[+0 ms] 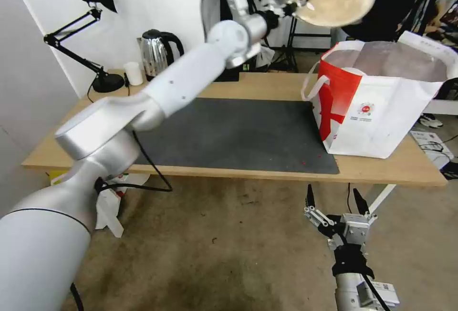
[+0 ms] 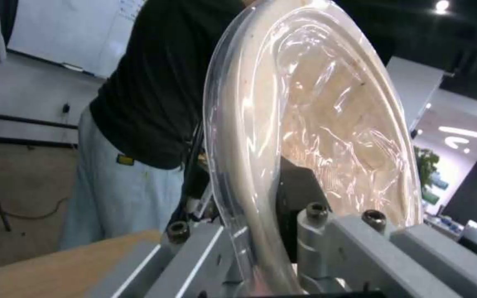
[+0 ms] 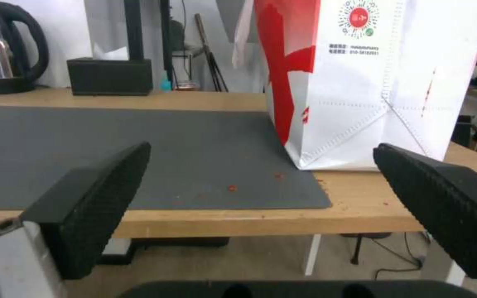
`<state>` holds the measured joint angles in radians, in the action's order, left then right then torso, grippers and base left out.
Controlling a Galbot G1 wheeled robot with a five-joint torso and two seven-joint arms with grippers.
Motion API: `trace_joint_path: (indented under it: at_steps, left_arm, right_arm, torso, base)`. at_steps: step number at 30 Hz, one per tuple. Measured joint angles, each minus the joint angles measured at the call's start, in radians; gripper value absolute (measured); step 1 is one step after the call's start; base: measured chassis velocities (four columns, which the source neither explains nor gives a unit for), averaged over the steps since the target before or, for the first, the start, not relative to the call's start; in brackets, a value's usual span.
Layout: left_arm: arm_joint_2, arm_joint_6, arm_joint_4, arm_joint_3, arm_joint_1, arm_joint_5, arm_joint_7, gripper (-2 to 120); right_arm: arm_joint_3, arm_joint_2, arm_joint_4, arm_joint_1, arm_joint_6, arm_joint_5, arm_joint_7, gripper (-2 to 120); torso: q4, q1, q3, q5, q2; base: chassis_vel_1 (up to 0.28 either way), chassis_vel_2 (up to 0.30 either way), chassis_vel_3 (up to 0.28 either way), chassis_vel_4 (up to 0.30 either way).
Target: Pick up the trash from the table and place it into the takeout bag.
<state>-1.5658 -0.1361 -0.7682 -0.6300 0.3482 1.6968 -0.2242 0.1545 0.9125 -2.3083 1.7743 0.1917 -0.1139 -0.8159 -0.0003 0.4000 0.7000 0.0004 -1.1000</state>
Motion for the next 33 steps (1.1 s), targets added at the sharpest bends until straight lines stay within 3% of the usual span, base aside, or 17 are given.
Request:
trace_joint_path:
  at_steps: [4,16,33]
  left_arm:
    - [-0.033,0.012,0.037,-0.039,0.014,-0.002,0.000,3]
    - [-0.032,0.017,0.037,-0.183,0.008,-0.004,-0.027,3]
    - [-0.029,0.011,0.070,-0.246,-0.022,-0.085,-0.031,3]
  right_arm:
    - [0.000,0.000,0.000,0.000,0.000,0.000,0.000,100]
    - [0.000,0.000,0.000,0.000,0.000,0.000,0.000,100]
    - [0.000,0.000,0.000,0.000,0.000,0.000,0.000,100]
  torso:
    - [0.0000,0.000,0.000,-0.0001,0.000]
    - [0.0005,0.000,0.000,-0.0004,0.000]
    - [0.0002,0.000,0.000,-0.0006,0.000]
  base:
    - [0.000,0.000,0.000,0.000]
    - [0.000,0.000,0.000,0.000]
    - [0.000,0.000,0.000,0.000]
